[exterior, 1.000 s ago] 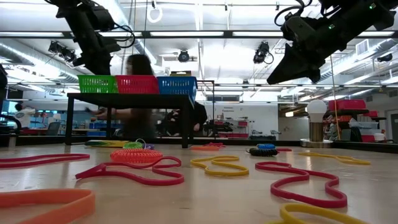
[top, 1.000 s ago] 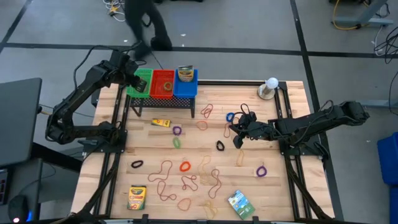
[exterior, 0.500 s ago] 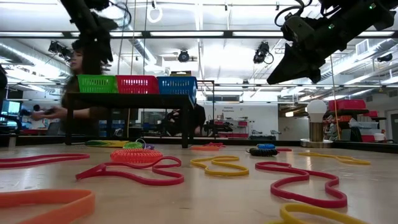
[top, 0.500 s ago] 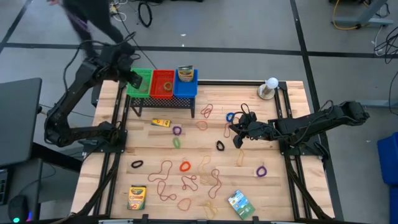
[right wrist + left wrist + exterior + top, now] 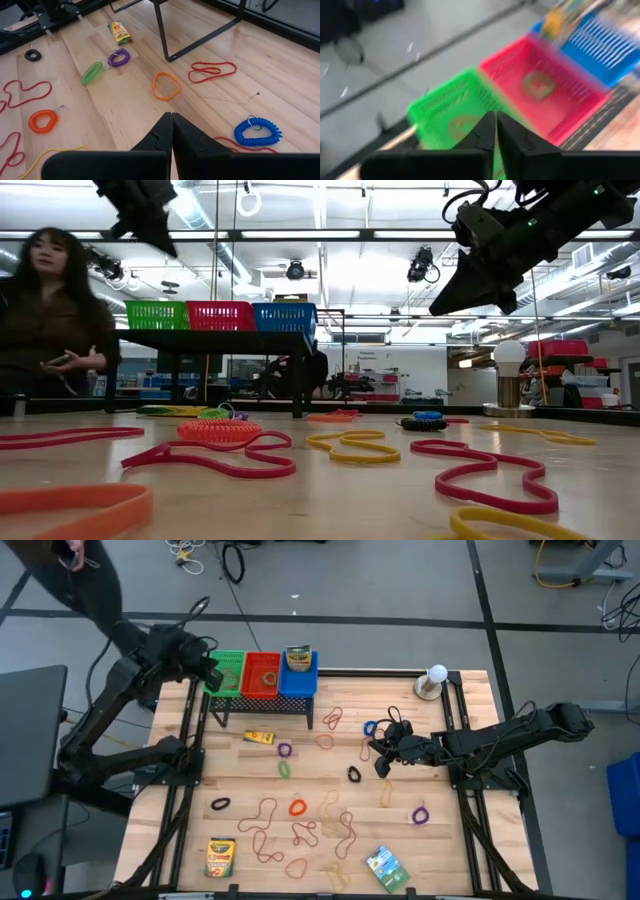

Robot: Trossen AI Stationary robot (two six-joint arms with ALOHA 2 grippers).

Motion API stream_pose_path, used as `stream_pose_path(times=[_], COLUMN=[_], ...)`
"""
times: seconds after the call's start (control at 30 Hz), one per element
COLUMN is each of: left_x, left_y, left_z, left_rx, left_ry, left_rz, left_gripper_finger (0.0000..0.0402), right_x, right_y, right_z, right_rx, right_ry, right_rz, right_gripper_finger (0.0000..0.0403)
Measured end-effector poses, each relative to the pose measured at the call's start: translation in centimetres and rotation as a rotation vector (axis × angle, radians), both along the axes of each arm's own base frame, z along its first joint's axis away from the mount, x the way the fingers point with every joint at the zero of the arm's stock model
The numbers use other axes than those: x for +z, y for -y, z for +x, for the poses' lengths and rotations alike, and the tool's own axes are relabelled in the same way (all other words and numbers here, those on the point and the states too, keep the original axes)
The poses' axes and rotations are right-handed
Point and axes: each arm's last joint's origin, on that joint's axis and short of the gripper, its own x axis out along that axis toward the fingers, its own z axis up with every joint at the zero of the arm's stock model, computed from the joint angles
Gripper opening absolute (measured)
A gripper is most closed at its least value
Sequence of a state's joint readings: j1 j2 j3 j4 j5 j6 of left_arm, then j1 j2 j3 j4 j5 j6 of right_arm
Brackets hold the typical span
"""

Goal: Pick & Place Office Desk Supplies
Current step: Put the red rubber band into the green bin on the shelf

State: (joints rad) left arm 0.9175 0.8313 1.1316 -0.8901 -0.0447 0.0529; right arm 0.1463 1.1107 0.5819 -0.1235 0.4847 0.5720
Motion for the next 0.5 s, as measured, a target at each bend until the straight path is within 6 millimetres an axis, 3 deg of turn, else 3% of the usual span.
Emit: stream_pose_path(times=[0.23, 0.5], left_x=[-0.2, -4.7], left_y=[3.4, 5.5], left_z=[1.1, 4.8], left_rx=[-0.161, -0.313], left_ry=[0.318, 0.382], left_rz=[0.117, 0.113], left_gripper_finger=[0.0006, 0.0006], right_x=[0.0, 0.1], right_y=[0.0, 0.0], right_z=[0.0, 0.0], right_rx=[0.000, -0.009], right_ry=[0.000, 0.007], right_rz=[0.000, 0.015], right_gripper_finger=[0.0008, 0.0008])
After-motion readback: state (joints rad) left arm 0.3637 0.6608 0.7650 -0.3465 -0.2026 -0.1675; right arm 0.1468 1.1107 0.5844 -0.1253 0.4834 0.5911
